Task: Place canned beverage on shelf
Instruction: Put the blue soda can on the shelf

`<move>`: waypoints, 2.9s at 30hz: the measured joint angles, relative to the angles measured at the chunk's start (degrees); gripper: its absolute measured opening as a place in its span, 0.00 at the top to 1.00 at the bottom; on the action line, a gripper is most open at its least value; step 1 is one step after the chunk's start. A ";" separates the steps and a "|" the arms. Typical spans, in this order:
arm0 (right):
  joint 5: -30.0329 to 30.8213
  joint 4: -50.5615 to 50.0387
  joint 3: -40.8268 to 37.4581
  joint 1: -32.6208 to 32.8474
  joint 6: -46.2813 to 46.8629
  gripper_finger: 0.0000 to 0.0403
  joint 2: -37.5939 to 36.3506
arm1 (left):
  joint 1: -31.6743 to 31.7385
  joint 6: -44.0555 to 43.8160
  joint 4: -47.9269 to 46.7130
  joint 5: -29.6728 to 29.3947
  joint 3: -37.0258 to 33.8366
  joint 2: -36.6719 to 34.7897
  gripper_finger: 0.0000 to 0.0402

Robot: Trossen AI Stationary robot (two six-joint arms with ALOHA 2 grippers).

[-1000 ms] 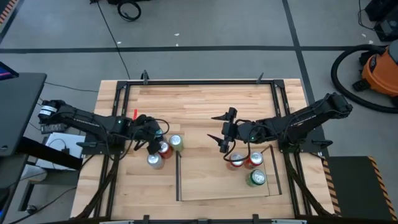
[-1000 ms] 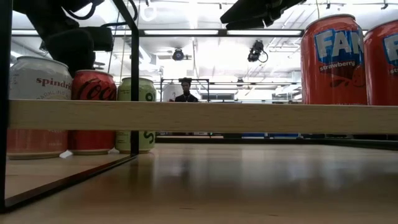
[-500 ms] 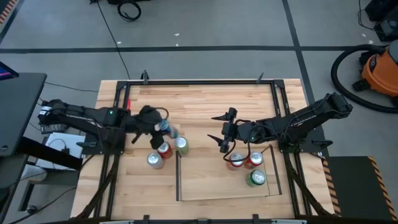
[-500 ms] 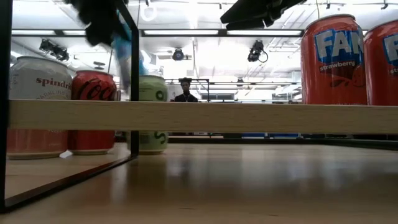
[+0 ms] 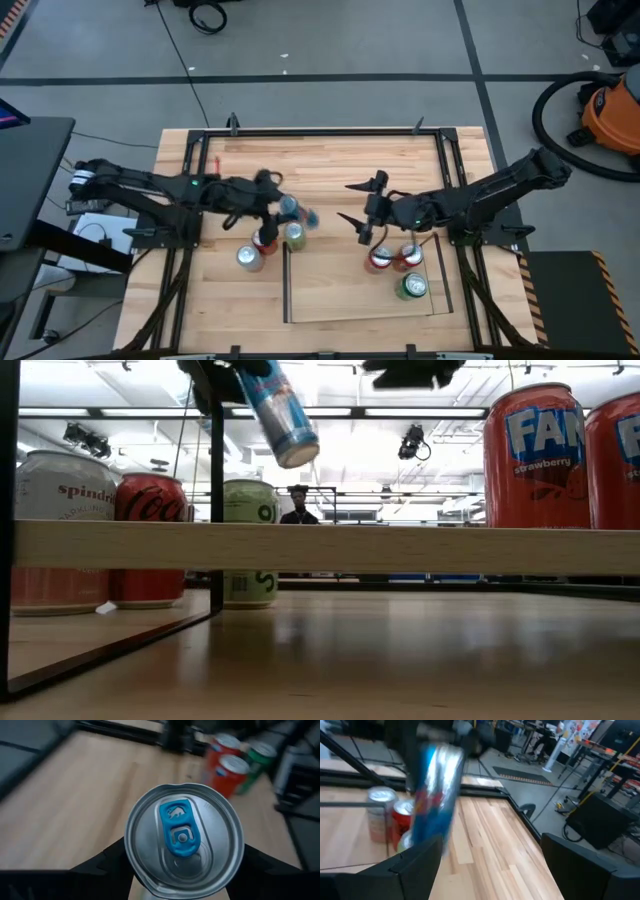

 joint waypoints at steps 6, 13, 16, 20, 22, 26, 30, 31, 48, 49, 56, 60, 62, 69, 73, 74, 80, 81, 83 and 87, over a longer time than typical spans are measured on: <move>-0.50 -6.07 0.00 4.00 2.77 0.14 -6.74 | -0.96 1.86 0.24 4.42 5.42 9.09 0.40; -0.05 -9.40 0.04 7.50 2.93 0.14 -10.16 | -3.99 3.03 -4.13 5.42 18.43 20.12 0.40; 0.00 -12.09 0.07 9.01 3.83 0.14 -11.38 | -5.81 3.54 -7.41 5.36 24.50 24.78 0.40; 0.45 -16.13 0.07 10.96 6.05 0.14 -13.05 | -8.72 3.52 -10.08 5.28 31.10 30.69 0.40; 1.69 -16.59 0.07 11.64 6.97 0.14 -13.74 | -10.11 3.48 -10.24 5.39 33.78 33.40 0.40; 2.92 -17.01 0.06 12.65 7.49 0.14 -14.34 | -12.57 3.41 -11.11 5.39 38.59 38.79 0.40; 3.03 -17.05 0.06 13.06 7.47 0.14 -14.32 | -14.39 4.70 -10.59 5.32 43.28 43.78 0.40; 3.11 -17.07 0.07 13.06 7.46 0.14 -14.30 | -14.70 4.91 -10.22 5.32 44.26 44.88 0.40; 5.86 -18.44 0.06 13.04 8.03 0.14 -14.26 | -13.74 4.92 2.29 4.81 47.82 54.37 0.40; 5.86 -18.40 0.04 13.04 8.03 0.14 -14.26 | -13.71 4.59 2.90 5.31 47.82 54.37 0.40; 6.60 -18.17 0.04 13.02 7.49 0.14 -14.26 | -13.78 4.35 2.77 5.61 50.91 54.46 0.40; 8.00 -18.18 0.04 13.01 7.42 0.14 -14.26 | -13.84 4.84 1.34 5.55 54.91 55.92 0.40; 8.00 -18.18 0.04 13.02 7.34 0.14 -14.24 | -14.12 5.61 0.94 5.43 57.45 57.67 0.40; 7.90 -18.64 0.04 13.02 7.54 0.14 -14.25 | -14.74 7.57 -6.10 4.82 60.89 62.35 0.40; 7.83 -18.99 0.02 13.02 7.88 0.14 -14.24 | -14.59 7.63 -7.25 3.46 60.95 62.34 0.40; 7.83 -19.08 0.02 13.02 7.88 0.14 -14.24 | -14.56 7.63 -7.19 3.47 61.05 62.30 0.40; 8.41 -18.76 0.02 13.02 7.97 0.14 -14.25 | -14.65 11.42 -10.31 2.11 61.04 62.17 0.40; 8.41 -18.77 0.02 13.02 7.97 0.14 -14.24 | -14.60 11.56 -10.75 1.85 61.04 62.17 0.40; 8.41 -18.64 0.02 13.02 7.97 0.14 -14.24 | -14.26 11.50 -11.68 1.78 61.04 62.05 0.40; 8.41 -18.66 0.02 13.02 7.97 0.14 -14.24 | -13.79 11.75 -12.08 1.45 61.04 62.00 0.40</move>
